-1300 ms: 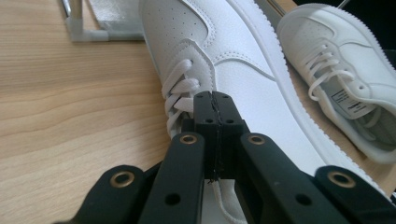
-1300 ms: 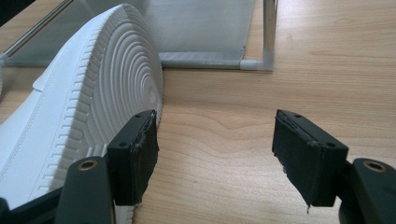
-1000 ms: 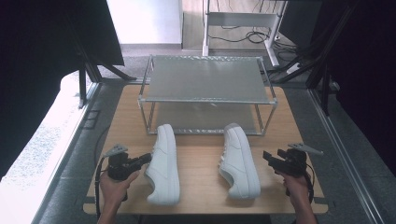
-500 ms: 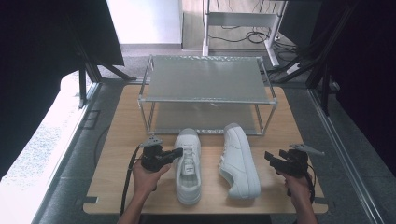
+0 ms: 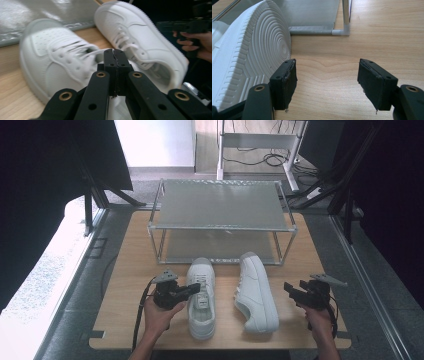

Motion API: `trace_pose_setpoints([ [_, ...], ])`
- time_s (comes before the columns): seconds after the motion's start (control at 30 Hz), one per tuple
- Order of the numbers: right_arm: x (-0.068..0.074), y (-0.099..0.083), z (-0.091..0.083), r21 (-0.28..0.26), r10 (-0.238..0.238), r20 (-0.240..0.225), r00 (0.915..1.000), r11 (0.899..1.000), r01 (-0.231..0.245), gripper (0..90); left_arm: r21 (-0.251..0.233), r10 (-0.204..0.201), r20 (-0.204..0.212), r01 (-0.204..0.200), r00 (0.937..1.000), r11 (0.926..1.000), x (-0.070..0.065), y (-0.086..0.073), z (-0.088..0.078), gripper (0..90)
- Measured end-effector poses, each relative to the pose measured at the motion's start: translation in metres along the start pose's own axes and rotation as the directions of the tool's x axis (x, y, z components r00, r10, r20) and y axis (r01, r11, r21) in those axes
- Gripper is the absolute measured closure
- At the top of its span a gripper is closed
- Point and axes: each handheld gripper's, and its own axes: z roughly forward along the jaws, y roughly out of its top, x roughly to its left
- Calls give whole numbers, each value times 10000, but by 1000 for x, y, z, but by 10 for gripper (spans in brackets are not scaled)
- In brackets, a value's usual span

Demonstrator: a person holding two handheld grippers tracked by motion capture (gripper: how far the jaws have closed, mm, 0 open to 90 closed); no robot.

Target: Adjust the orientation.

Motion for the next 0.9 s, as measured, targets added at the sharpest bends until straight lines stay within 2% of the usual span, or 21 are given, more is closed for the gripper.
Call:
trace_pose_setpoints([
  [0.13,0,0,0,58,-33,2,10000,10000,33,319,86,279,247,-281,9993,9996,-13,1,-2,900],
  [0.33,3,-1,2,103,-145,20,9999,9998,144,319,740,529,468,-563,9975,9957,-25,-5,7,900],
  [0.53,3,-1,2,124,-199,71,9998,9997,198,319,1346,338,163,-357,9993,9903,-20,-20,14,900],
  [0.6,3,-1,2,179,-204,61,9998,9996,203,319,1518,350,54,-354,9994,9878,-19,-23,15,900],
  [0.7,3,-2,3,202,-268,76,9996,9994,267,319,1742,500,-350,-432,9981,9838,-15,-27,16,900],
  [0.9,5,-3,4,249,-347,91,9994,9991,345,319,1805,352,-205,-309,9992,9831,-10,-26,12,900],
])
